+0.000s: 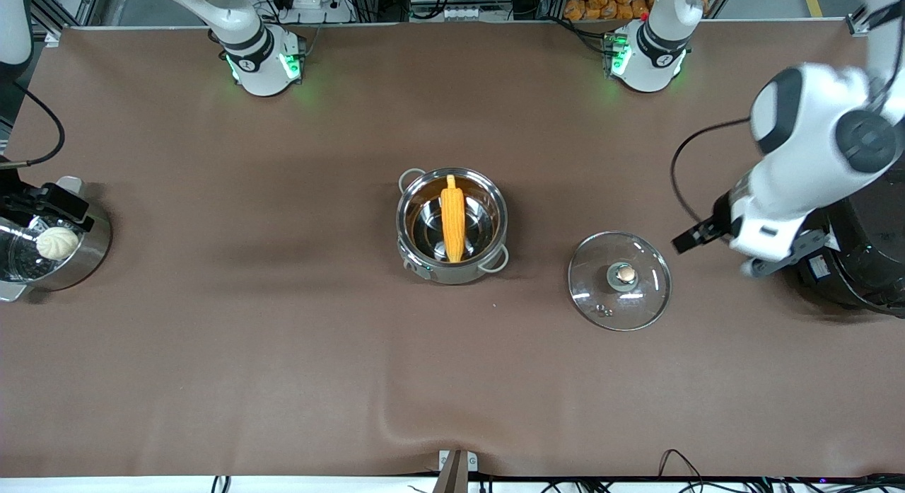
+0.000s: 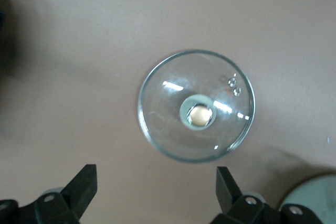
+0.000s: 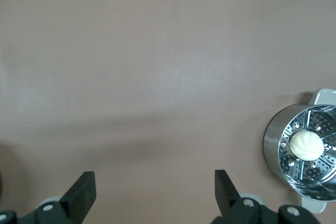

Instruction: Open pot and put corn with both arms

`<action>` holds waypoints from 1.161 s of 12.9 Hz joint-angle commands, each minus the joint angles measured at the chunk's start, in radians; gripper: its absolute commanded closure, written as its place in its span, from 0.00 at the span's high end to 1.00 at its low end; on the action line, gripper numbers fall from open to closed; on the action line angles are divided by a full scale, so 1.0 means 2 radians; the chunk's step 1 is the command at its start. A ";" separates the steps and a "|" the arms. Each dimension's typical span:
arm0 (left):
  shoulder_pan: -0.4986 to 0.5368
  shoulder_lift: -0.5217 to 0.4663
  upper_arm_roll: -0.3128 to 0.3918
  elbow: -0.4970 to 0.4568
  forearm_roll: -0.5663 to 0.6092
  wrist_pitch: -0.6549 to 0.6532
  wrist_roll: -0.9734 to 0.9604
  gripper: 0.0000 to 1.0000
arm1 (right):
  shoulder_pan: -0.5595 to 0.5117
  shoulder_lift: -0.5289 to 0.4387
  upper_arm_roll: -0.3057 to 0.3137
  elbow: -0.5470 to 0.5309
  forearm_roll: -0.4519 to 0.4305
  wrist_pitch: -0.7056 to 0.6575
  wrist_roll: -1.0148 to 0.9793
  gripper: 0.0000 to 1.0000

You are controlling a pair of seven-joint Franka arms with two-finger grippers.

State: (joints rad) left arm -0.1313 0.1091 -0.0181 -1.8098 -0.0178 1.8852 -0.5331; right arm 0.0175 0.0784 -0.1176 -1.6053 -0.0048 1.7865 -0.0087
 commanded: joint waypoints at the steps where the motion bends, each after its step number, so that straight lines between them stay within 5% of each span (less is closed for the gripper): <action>1: 0.006 -0.042 -0.004 0.004 -0.002 -0.049 0.047 1.00 | -0.005 -0.016 0.008 -0.020 0.001 0.007 0.009 1.00; 5: 0.008 -0.099 -0.004 0.007 0.017 -0.117 0.124 1.00 | -0.005 -0.016 0.008 -0.027 0.008 0.011 0.009 1.00; 9: 0.036 -0.084 -0.003 0.096 0.017 -0.190 0.223 1.00 | -0.004 -0.015 0.008 -0.028 0.009 0.008 0.009 1.00; 15: 0.039 -0.074 -0.006 0.127 0.022 -0.220 0.274 1.00 | -0.003 -0.015 0.008 -0.027 0.009 0.006 0.009 1.00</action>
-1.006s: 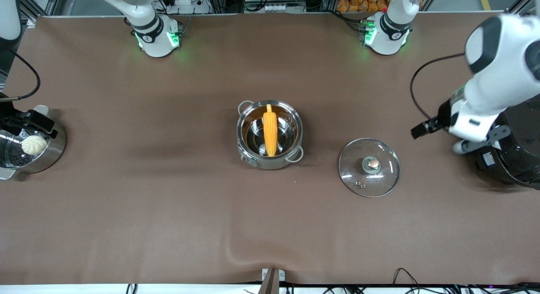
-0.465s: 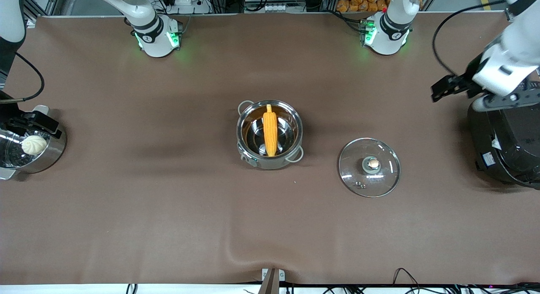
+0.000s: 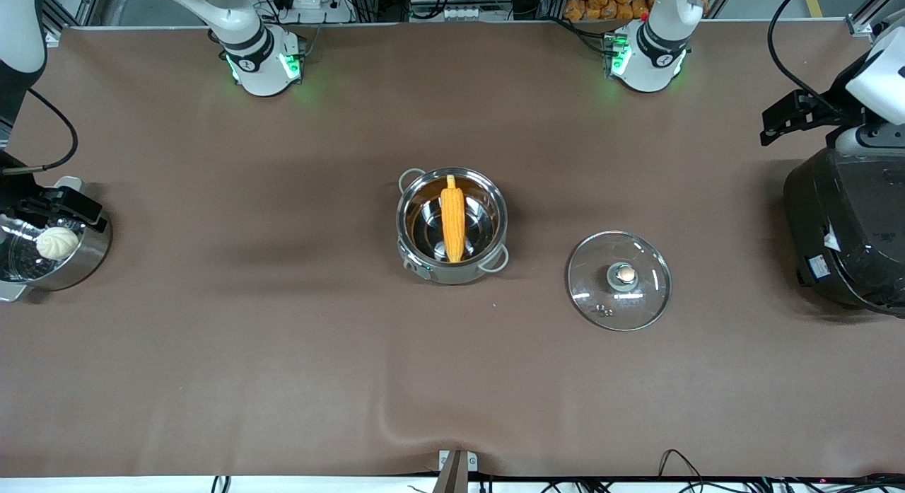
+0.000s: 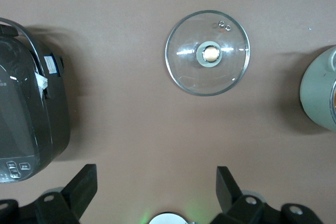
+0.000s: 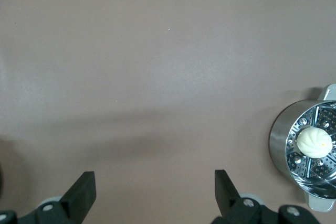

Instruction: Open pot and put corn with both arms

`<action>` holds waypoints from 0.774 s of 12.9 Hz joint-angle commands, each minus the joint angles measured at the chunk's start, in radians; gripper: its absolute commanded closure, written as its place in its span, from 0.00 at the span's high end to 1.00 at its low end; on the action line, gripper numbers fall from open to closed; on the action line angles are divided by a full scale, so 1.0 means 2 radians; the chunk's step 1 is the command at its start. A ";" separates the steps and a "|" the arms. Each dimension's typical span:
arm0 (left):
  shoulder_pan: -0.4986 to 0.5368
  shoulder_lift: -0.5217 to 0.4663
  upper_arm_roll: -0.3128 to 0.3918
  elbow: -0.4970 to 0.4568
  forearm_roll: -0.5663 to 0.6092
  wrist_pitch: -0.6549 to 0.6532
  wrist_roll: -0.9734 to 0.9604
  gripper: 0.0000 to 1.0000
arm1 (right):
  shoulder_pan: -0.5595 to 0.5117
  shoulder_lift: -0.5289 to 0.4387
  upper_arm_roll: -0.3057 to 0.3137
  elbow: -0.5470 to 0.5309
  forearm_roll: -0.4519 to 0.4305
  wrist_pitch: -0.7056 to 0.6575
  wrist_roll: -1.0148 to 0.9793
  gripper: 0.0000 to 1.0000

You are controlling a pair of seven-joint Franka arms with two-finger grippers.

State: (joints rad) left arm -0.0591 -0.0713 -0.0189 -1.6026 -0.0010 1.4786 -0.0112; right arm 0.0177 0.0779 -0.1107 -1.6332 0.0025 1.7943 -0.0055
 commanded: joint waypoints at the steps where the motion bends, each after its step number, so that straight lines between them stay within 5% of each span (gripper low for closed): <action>1: -0.002 0.017 -0.007 0.024 0.026 -0.017 0.012 1.00 | -0.003 -0.015 0.005 -0.014 0.006 0.003 0.008 1.00; 10: 0.003 0.012 -0.007 0.042 0.000 -0.017 0.017 1.00 | -0.003 -0.015 0.005 -0.011 0.009 0.001 0.007 1.00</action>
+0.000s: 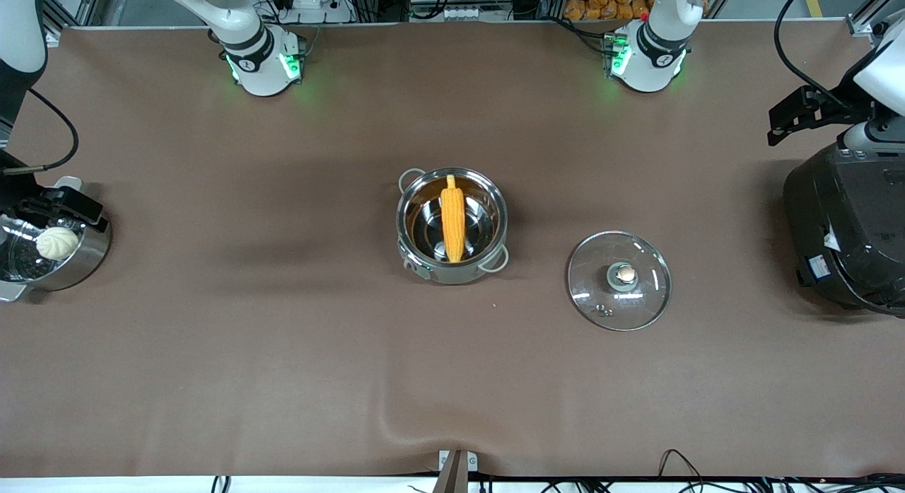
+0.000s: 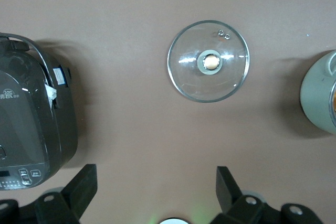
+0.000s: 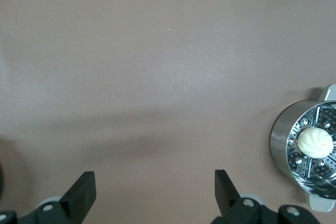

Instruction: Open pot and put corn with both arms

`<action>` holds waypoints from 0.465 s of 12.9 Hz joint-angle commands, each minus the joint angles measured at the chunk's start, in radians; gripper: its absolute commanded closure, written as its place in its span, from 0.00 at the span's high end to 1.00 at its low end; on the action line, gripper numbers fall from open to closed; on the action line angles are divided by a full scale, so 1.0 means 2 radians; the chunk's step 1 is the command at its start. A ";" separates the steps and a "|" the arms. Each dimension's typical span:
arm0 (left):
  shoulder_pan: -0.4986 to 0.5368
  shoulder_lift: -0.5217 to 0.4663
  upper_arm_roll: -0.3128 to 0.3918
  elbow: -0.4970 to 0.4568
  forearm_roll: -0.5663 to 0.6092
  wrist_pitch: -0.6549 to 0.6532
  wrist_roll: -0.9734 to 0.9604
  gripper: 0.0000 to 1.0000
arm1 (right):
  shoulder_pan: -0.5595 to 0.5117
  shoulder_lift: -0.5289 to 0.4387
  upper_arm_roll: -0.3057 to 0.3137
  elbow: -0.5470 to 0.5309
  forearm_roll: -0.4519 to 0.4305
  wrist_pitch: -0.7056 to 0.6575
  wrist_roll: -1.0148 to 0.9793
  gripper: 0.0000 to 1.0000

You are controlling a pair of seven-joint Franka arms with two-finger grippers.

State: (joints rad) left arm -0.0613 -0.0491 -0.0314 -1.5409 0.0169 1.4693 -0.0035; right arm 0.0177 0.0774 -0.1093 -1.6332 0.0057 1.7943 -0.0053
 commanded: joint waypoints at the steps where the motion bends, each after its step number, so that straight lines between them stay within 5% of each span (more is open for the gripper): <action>1: 0.002 0.001 -0.001 0.011 -0.008 -0.012 0.013 1.00 | -0.003 -0.016 0.004 -0.011 0.009 0.001 0.007 1.00; 6: 0.001 0.000 -0.002 0.011 -0.008 -0.012 0.012 1.00 | -0.002 -0.016 0.005 -0.009 0.009 -0.004 0.007 1.00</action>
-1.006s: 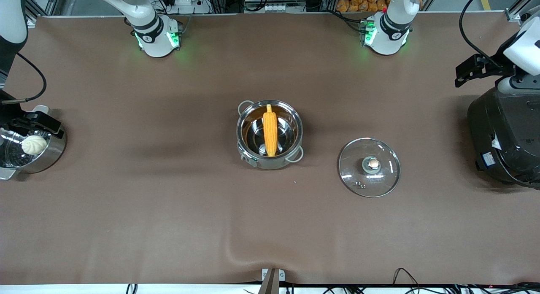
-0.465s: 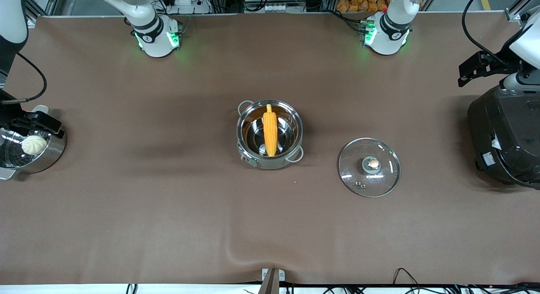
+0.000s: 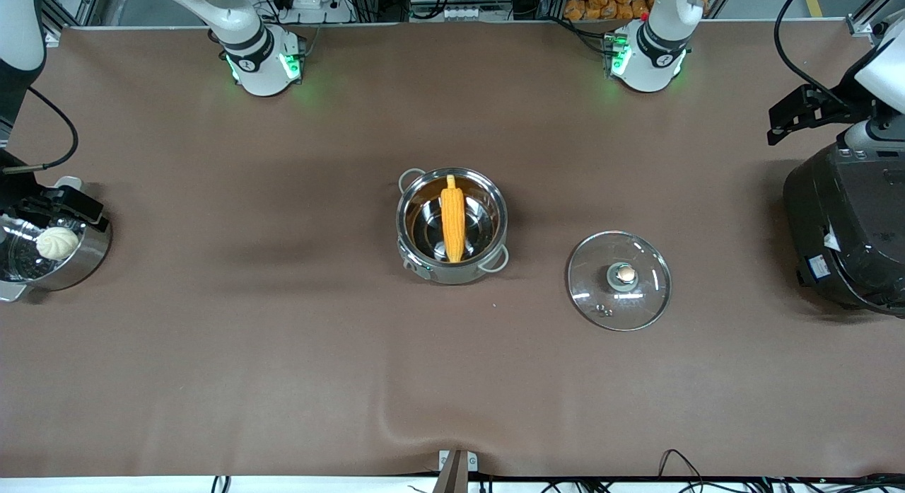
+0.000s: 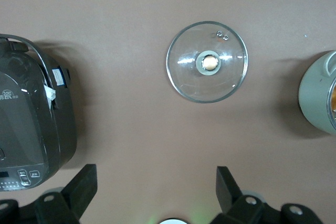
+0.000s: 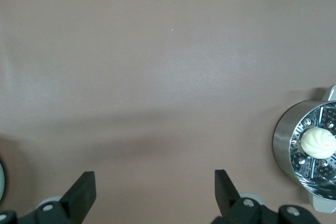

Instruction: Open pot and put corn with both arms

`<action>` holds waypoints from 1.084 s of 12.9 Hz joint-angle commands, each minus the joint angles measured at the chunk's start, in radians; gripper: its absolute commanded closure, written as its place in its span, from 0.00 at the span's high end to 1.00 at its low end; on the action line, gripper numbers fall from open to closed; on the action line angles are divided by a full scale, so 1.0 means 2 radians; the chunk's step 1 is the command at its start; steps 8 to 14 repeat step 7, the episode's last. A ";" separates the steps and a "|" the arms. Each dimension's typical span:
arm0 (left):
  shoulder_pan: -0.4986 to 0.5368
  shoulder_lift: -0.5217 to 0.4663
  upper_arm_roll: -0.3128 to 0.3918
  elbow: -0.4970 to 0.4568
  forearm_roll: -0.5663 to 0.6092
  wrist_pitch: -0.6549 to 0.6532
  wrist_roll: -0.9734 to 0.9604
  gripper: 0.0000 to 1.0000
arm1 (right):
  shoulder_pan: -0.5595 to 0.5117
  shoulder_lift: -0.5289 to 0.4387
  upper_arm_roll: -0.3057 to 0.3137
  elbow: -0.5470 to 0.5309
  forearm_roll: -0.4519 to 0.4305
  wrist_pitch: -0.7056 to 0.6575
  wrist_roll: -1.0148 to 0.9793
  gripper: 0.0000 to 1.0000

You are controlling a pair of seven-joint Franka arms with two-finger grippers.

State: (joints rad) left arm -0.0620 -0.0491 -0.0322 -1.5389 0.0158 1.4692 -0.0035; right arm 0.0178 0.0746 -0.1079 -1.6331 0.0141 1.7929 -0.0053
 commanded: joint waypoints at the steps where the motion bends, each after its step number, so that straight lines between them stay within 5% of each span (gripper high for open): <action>1: 0.001 0.000 -0.002 0.009 -0.008 -0.012 0.012 1.00 | -0.003 -0.014 0.004 -0.009 0.005 -0.003 0.007 1.00; 14: 0.002 0.000 -0.002 0.009 -0.009 -0.012 0.012 1.00 | -0.003 -0.015 0.003 -0.009 0.011 -0.004 0.007 1.00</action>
